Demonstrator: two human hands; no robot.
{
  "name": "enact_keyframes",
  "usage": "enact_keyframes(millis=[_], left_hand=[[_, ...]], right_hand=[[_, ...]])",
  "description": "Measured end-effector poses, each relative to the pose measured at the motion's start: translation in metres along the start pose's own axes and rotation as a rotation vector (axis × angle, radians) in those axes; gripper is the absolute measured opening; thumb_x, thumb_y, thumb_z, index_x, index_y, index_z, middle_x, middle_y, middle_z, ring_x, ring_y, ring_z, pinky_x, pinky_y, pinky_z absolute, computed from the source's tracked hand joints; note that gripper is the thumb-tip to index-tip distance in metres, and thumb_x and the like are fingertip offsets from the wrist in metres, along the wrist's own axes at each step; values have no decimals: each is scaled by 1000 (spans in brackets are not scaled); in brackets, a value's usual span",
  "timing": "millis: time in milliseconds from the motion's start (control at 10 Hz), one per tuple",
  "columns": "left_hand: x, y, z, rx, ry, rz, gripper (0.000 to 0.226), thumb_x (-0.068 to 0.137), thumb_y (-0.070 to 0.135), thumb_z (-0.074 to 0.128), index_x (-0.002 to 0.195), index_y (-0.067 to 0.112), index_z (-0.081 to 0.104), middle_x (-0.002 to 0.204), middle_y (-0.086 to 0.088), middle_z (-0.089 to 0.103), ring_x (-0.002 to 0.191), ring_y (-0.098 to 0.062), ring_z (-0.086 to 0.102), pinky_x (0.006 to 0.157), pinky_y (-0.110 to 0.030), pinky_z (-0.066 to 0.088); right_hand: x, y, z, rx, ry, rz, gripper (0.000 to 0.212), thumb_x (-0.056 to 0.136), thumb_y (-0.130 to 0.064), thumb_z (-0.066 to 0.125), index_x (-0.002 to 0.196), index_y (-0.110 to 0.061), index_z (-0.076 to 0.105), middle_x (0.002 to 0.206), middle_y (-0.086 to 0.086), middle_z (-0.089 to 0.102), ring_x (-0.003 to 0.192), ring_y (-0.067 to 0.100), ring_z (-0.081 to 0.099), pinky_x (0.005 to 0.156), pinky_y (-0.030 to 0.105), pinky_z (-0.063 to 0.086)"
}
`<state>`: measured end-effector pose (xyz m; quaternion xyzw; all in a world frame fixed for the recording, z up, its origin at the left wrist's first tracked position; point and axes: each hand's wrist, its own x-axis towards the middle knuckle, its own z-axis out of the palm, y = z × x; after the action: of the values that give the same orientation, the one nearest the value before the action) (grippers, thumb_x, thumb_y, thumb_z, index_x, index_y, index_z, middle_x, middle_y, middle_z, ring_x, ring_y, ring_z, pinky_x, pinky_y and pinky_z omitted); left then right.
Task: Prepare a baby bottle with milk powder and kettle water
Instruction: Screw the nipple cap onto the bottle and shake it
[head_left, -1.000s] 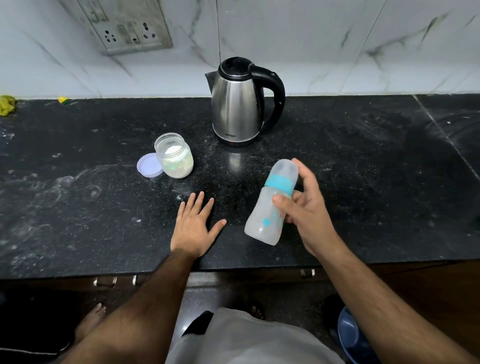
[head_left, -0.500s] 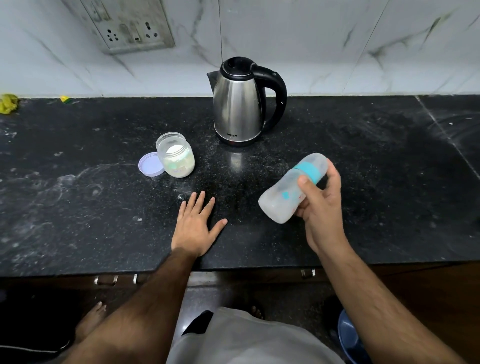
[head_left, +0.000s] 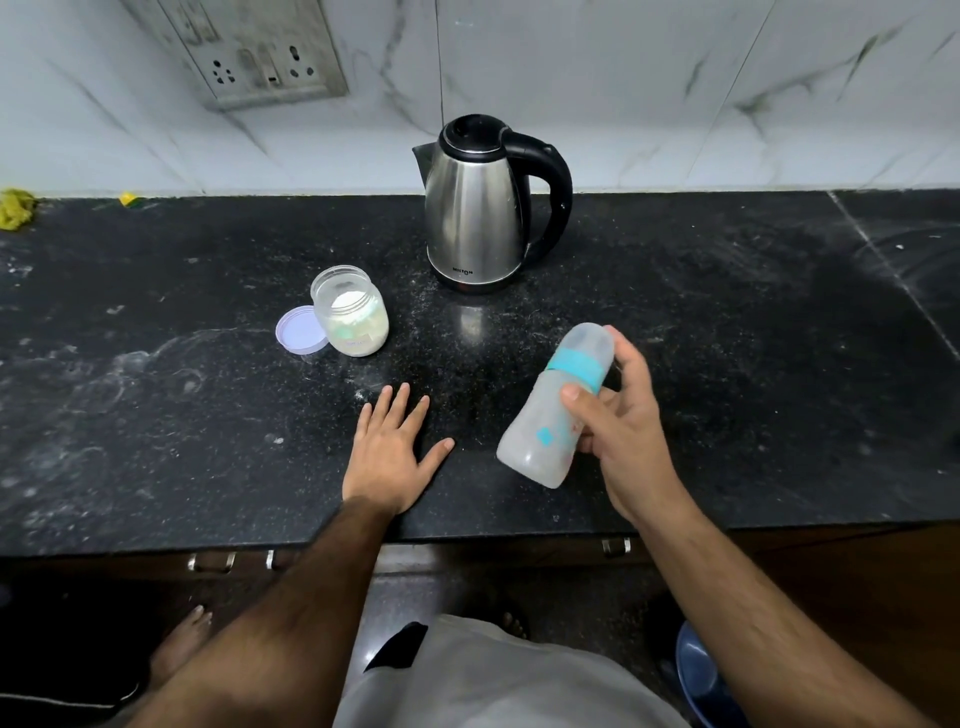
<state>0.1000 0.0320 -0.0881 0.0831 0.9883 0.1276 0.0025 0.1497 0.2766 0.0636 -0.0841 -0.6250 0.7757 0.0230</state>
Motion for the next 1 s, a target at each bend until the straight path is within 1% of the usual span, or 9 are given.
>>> enact_keyframes(millis=[100, 200, 300, 400, 500, 700, 800, 900, 1000], left_hand=[[0, 0, 0, -2, -4, 0, 81, 89, 76, 21, 153, 27, 33, 165, -2, 19, 154, -18, 4, 125, -42, 3], [0, 0, 0, -2, -4, -1, 81, 89, 76, 21, 153, 27, 32, 165, -2, 18, 154, -18, 4, 125, -42, 3], [0, 0, 0, 0, -3, -1, 81, 89, 76, 21, 153, 27, 33, 165, -1, 19, 154, -18, 4, 125, -42, 2], [0, 0, 0, 3, -4, -2, 81, 89, 76, 21, 153, 27, 32, 165, -1, 19, 154, -18, 4, 125, -41, 2], [0, 0, 0, 2, -5, -2, 80, 90, 76, 21, 153, 27, 32, 165, -2, 19, 154, -19, 4, 125, -42, 2], [0, 0, -1, 1, -9, -2, 80, 90, 75, 21, 153, 27, 32, 165, -1, 18, 154, -18, 4, 125, -42, 2], [0, 1, -2, 2, -14, 0, 81, 89, 76, 20, 153, 27, 31, 165, -1, 17, 154, -18, 3, 125, -42, 2], [-1, 1, -2, -2, -11, -8, 80, 89, 75, 21, 153, 27, 32, 165, -1, 17, 154, -18, 3, 125, -42, 2], [-1, 1, -1, -3, -7, -6, 80, 89, 75, 22, 153, 27, 32, 165, -1, 18, 154, -18, 3, 125, -42, 2]], right_hand=[[4, -3, -2, 53, 90, -33, 72, 83, -21, 65, 147, -25, 32, 90, -11, 73, 81, 12, 70, 63, 33, 58], [5, -3, -3, 82, 122, -32, 70, 84, -24, 64, 147, -25, 32, 90, -13, 73, 83, 11, 70, 62, 32, 58], [-1, 2, 2, 18, 8, 8, 76, 81, -22, 67, 148, -27, 31, 91, -7, 74, 82, 14, 71, 62, 34, 59], [0, 0, 1, 32, 40, -18, 75, 81, -20, 66, 147, -26, 30, 91, -8, 74, 81, 13, 70, 61, 33, 58], [5, -3, -2, 90, 146, -46, 69, 83, -24, 63, 145, -25, 33, 90, -14, 72, 82, 10, 69, 61, 32, 57], [-3, 1, 4, 11, -22, -18, 77, 81, -17, 66, 148, -26, 30, 91, -8, 74, 82, 11, 70, 66, 32, 60], [6, -5, 1, 63, 100, -51, 72, 82, -20, 64, 146, -24, 32, 90, -12, 73, 82, 11, 69, 65, 36, 59], [10, -5, 0, 89, 129, -52, 70, 83, -22, 63, 146, -25, 31, 90, -13, 73, 82, 10, 70, 64, 34, 59], [2, -1, 2, -4, -17, -6, 76, 80, -18, 67, 147, -27, 31, 90, -10, 74, 81, 11, 70, 64, 35, 60]])
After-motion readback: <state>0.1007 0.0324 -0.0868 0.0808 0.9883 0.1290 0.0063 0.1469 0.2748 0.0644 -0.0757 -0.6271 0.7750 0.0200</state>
